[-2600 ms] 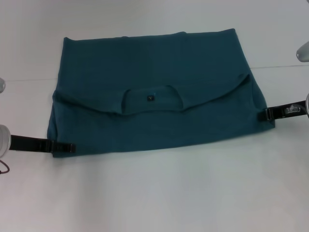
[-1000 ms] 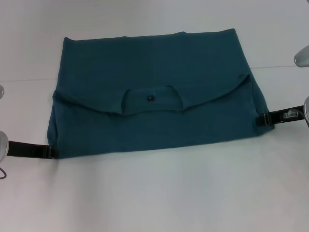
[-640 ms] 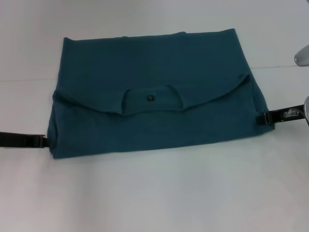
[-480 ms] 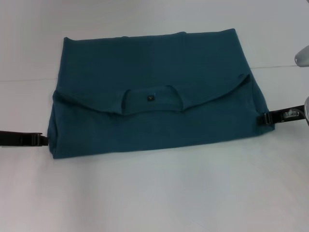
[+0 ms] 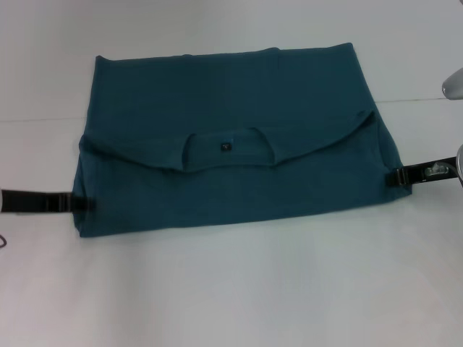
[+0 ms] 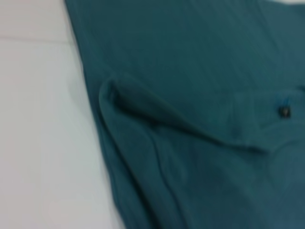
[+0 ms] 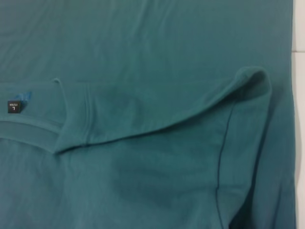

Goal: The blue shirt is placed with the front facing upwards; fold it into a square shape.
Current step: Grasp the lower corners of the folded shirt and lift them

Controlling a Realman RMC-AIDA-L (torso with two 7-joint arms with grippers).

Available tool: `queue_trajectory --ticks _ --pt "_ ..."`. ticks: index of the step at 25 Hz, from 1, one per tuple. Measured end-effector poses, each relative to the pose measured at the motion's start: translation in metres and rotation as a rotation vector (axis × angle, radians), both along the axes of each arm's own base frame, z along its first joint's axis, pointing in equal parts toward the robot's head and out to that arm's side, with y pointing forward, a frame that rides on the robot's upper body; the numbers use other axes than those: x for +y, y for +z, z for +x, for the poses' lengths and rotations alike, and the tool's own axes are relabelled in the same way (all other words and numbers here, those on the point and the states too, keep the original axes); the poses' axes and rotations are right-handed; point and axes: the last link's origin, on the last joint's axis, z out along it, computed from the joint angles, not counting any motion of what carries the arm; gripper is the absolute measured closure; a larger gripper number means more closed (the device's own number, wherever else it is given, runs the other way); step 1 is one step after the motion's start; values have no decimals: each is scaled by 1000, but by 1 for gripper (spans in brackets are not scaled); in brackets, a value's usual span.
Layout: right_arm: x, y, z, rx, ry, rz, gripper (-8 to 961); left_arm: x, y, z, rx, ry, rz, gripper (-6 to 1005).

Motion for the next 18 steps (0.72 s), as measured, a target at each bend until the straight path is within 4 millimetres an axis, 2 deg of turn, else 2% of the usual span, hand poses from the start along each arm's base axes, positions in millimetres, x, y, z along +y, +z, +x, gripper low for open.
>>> queue_trajectory --ticks 6,11,18 --pt "0 0 0 0 0 0 926 3 12 6 -49 -23 65 540" --pt "0 0 1 -1 -1 -1 926 4 13 9 -105 37 81 431" --pt "0 0 1 -7 4 0 926 5 5 9 -135 71 44 257"
